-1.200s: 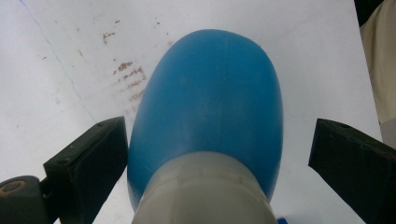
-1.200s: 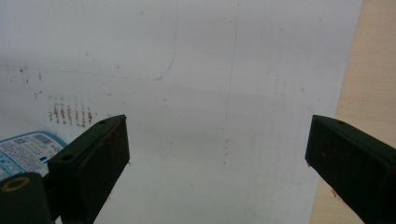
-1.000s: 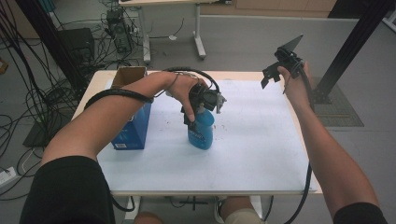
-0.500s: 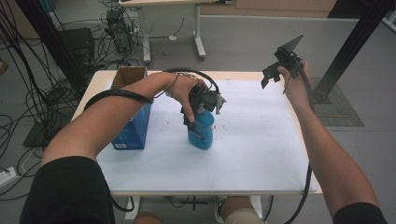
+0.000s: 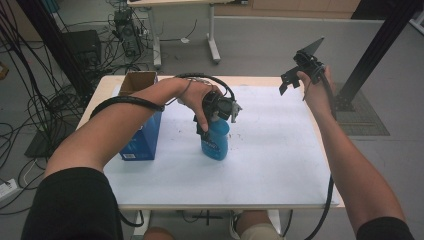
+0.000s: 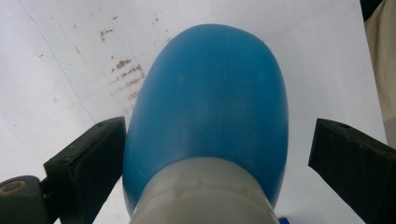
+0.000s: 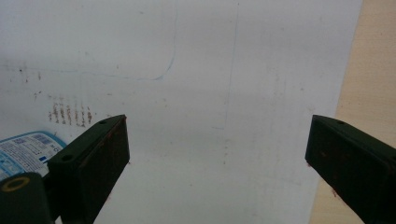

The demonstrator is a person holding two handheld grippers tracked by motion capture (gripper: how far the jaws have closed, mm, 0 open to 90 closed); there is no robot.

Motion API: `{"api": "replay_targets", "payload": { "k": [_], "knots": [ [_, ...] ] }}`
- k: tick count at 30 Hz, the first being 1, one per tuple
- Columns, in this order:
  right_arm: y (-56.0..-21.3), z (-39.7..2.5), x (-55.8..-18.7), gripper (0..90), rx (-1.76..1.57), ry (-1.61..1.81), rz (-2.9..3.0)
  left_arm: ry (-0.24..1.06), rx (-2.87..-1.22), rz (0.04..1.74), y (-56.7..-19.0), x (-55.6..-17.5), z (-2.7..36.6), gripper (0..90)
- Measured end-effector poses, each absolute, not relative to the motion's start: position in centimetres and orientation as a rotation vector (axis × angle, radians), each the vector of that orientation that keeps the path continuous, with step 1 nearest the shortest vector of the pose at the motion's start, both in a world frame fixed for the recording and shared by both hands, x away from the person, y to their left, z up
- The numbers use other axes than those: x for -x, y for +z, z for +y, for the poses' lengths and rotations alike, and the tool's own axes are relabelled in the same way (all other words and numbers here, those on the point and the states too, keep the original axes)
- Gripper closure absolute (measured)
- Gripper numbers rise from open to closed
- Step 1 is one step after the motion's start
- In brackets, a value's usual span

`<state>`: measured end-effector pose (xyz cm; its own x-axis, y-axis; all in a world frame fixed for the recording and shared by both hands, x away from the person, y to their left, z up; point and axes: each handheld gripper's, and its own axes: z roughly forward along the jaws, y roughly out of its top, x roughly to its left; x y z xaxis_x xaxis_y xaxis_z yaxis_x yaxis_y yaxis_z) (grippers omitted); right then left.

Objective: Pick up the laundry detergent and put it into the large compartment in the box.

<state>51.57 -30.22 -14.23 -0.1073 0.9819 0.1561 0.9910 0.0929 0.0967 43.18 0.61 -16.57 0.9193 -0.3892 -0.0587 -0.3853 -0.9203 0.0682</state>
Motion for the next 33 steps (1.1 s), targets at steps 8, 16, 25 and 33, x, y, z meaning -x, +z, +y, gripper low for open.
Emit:
{"api": "replay_targets", "payload": {
  "k": [8,16,25,33],
  "knots": [
    [-14.29,-30.16,-51.66,6.4,2.061,-0.271,-2.286,-0.107,-3.02,-0.615,-16.54,-43.16,0.68,5.6],
    [-14.29,-30.15,-51.66,6.4,2.061,-0.271,-2.285,-0.107,-3.019,-0.62,-16.61,-43.13,0.78,5.9],
    [-14.34,-30.02,-51.69,6.4,2.06,-0.269,-2.286,-0.094,-3.023,-0.622,-16.71,-43.06,0.83,7.3],
    [-14.33,-30.03,-51.74,6.4,2.066,-0.266,-2.279,-0.074,-3.02,-0.634,-16.78,-42.95,0.77,12.5]
  ]
}}
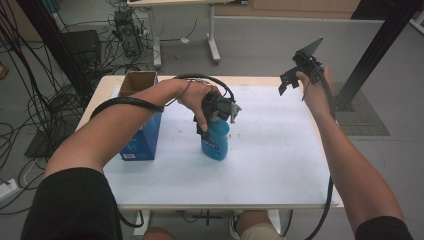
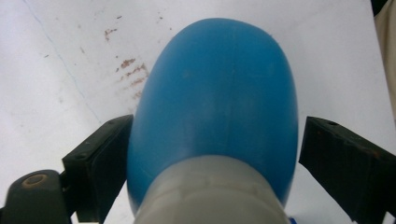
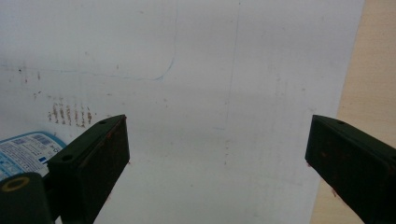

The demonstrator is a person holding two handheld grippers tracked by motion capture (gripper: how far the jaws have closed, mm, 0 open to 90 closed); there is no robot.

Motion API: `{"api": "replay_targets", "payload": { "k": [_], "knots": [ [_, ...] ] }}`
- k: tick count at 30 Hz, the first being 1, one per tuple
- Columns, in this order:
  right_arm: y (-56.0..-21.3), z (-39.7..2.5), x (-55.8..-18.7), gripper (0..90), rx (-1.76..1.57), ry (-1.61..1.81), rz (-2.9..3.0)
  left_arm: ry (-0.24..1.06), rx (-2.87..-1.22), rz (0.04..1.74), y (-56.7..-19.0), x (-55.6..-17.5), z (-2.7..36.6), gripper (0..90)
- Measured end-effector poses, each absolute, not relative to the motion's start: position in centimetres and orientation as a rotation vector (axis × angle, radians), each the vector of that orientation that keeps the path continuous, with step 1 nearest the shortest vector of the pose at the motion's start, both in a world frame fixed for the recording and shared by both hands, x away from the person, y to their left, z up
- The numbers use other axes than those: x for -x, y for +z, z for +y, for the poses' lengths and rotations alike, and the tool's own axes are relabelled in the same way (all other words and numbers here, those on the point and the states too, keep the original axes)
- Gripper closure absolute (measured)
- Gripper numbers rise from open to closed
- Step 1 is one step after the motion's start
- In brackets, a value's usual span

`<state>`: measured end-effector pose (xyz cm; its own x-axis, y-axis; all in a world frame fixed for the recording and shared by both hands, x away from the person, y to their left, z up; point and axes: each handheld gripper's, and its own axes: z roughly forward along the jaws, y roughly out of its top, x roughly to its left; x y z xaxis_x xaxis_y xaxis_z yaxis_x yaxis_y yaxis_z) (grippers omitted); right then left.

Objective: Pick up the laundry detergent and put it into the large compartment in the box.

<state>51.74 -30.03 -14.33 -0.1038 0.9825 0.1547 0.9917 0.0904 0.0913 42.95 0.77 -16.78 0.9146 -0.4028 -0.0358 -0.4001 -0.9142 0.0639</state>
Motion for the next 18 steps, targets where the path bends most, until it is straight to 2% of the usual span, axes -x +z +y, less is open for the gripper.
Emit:
{"api": "replay_targets", "payload": {
  "k": [6,18],
  "knots": [
    [-14.37,-30.05,-51.74,6.4,2.062,-0.267,-2.285,-0.06,-3.017,-0.644,-16.84,-42.88,0.7,18.0],
    [-14.4,-29.98,-51.86,6.4,2.068,-0.264,-2.273,-0.044,-3.019,-0.653,-16.91,-42.75,0.62,23.5]
  ]
}}
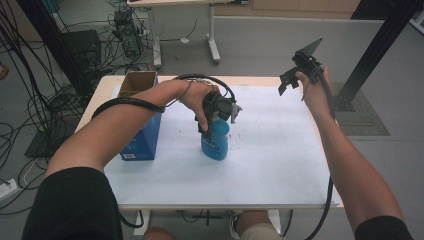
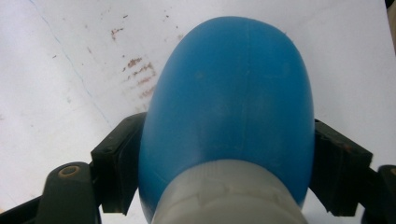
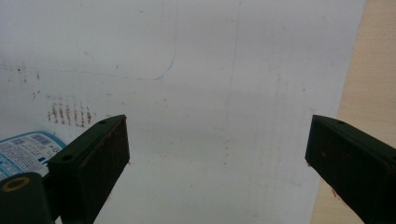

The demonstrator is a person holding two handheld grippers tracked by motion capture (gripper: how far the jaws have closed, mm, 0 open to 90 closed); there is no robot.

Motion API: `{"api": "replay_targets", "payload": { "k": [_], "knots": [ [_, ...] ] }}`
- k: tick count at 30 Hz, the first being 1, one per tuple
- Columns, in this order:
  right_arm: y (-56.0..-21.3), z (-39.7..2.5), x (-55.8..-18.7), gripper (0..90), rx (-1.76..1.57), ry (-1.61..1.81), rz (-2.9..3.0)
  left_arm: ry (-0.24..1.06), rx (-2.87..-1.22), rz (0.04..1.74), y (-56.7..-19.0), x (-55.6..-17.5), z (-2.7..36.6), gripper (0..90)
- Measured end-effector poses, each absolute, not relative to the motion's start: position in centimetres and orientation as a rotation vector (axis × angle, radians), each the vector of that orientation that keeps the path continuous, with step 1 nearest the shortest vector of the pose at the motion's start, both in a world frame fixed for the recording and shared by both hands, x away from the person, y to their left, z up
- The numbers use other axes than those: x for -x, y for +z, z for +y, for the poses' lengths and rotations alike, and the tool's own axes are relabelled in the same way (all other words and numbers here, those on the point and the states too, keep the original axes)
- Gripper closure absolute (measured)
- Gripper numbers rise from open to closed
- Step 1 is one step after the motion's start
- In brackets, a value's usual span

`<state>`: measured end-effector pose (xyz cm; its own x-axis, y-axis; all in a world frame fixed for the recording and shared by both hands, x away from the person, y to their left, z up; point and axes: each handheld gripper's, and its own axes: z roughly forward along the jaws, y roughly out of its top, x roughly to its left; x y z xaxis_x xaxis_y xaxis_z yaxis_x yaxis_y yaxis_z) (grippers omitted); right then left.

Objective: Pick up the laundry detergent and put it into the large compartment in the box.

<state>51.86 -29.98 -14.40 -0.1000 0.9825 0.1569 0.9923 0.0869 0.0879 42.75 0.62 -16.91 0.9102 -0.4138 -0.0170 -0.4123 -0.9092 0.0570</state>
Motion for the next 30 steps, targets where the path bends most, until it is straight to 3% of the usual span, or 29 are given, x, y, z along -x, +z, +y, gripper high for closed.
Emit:
{"api": "replay_targets", "payload": {
  "k": [16,30],
  "knots": [
    [-14.44,-30.12,-51.9,6.4,2.067,-0.267,-2.271,-0.01,-3.013,-0.664,-16.99,-42.5,0.68,26.1],
    [-14.49,-30.11,-51.84,6.4,2.068,-0.27,-2.27,-0.02,-3.024,-0.709,-16.99,-42.51,0.27,36.9]
  ]
}}
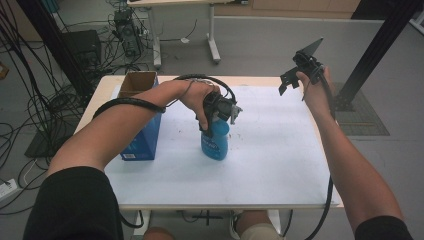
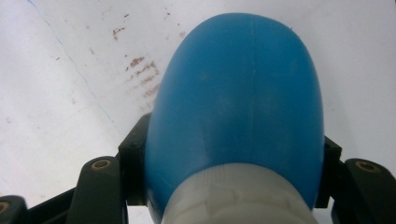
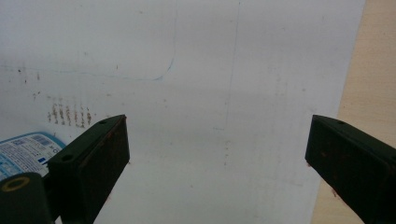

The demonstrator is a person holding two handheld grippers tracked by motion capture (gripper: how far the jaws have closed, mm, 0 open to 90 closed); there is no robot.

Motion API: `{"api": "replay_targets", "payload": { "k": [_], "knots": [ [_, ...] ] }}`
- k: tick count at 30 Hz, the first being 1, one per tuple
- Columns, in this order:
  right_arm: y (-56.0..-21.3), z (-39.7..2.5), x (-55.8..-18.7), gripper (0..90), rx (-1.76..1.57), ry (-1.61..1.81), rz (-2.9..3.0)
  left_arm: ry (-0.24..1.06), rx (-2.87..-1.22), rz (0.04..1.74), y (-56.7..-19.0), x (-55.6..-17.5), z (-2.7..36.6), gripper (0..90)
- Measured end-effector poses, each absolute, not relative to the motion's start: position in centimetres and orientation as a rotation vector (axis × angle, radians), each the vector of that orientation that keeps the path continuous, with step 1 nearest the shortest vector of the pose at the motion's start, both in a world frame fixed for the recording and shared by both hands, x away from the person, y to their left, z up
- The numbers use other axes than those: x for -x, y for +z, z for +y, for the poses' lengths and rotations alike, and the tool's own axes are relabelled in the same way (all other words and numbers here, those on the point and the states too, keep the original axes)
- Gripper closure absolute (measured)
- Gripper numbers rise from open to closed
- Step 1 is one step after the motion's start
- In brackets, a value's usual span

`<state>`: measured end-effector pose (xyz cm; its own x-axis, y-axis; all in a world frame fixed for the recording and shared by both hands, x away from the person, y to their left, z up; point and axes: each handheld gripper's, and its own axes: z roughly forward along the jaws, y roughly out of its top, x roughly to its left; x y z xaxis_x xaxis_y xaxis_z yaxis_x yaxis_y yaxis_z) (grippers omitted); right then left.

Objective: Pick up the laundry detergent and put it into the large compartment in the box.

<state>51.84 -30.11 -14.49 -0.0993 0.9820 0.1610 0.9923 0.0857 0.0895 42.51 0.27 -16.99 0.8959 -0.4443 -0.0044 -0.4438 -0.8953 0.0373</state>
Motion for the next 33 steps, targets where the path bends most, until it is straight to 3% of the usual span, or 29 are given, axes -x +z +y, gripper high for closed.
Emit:
{"api": "replay_targets", "payload": {
  "k": [33],
  "knots": [
    [-14.9,-29.88,-52.08,6.4,2.07,-0.258,-2.268,-0.018,-3.035,-0.685,-17.0,-42.41,0.16,37.6]
  ]
}}
